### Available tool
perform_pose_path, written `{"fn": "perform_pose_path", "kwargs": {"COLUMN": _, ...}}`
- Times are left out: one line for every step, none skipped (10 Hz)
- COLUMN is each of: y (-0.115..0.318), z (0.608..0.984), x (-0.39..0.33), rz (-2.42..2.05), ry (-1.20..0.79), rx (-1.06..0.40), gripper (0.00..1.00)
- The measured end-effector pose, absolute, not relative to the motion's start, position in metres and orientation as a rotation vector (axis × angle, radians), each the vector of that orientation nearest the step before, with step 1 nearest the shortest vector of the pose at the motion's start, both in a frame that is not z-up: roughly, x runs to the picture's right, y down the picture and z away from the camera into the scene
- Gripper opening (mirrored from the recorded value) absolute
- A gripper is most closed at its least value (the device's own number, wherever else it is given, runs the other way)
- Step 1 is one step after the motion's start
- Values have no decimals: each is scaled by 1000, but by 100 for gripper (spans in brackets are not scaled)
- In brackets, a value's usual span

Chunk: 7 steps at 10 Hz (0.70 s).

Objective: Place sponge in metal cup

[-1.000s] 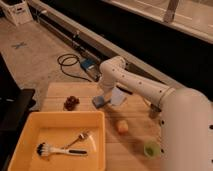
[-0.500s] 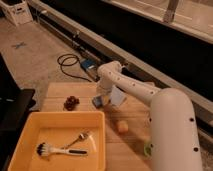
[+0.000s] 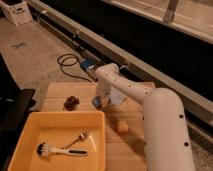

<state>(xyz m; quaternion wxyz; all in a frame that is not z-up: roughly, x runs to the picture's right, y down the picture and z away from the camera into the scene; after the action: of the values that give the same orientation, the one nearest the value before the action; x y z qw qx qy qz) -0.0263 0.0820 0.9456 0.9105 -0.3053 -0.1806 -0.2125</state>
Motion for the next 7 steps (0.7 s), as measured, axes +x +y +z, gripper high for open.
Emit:
{"fn": "perform_pose_path", "kwargs": {"y": 79, "z": 944, "x": -26, "rz": -438, "ry": -366, "rx": -616, "gripper": 30}}
{"fn": "perform_pose_path", "kwargs": {"y": 75, "z": 941, "x": -27, "rz": -437, "ry": -361, "rx": -600, "gripper": 21}}
{"fn": "perform_pose_path", "kwargs": {"y": 68, "z": 934, "x": -28, "rz": -434, "ry": -357, "rx": -575, "gripper": 10}}
{"fn": "perform_pose_path", "kwargs": {"y": 60, "z": 925, "x": -25, "rz": -430, "ry": -351, "rx": -550, "gripper": 3}}
{"fn": "perform_pose_path", "kwargs": {"y": 52, "z": 915, "x": -22, "rz": -426, "ry": -349, "rx": -524, "gripper": 0}}
{"fn": "perform_pose_path", "kwargs": {"y": 40, "z": 902, "x": -21, "rz": -423, "ry": -346, "rx": -489, "gripper": 0}}
{"fn": "perform_pose_path", "kwargs": {"y": 23, "z": 882, "x": -17, "rz": -418, "ry": -340, "rx": -444, "gripper": 0}}
